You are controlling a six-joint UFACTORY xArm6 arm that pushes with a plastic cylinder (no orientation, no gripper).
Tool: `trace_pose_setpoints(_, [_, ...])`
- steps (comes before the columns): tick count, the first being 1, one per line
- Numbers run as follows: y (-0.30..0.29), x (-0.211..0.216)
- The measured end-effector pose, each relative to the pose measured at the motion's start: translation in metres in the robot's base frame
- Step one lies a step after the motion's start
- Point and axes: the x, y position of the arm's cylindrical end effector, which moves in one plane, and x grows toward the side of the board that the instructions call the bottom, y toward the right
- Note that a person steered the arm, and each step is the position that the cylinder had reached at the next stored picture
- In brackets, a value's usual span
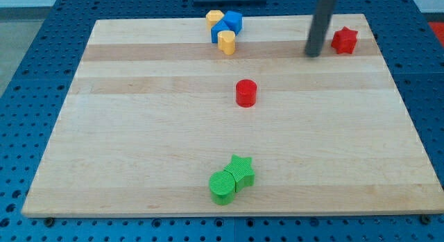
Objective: Move the red star diagonally right to the red circle
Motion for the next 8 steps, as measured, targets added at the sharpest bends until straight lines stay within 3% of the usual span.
trace_pose_setpoints(1, [-0.069, 0.034])
trace_pose_setpoints(2, [-0.024, 0.034])
trace_pose_setpoints(3, [0.086, 0.032])
trace_pose_setpoints(4, [0.189, -0.002])
trace_pose_setpoints(5, [0.184, -0.072])
trace_pose_setpoints(6, [0.145, -0.08])
trace_pose_setpoints(8, [0.113, -0.036])
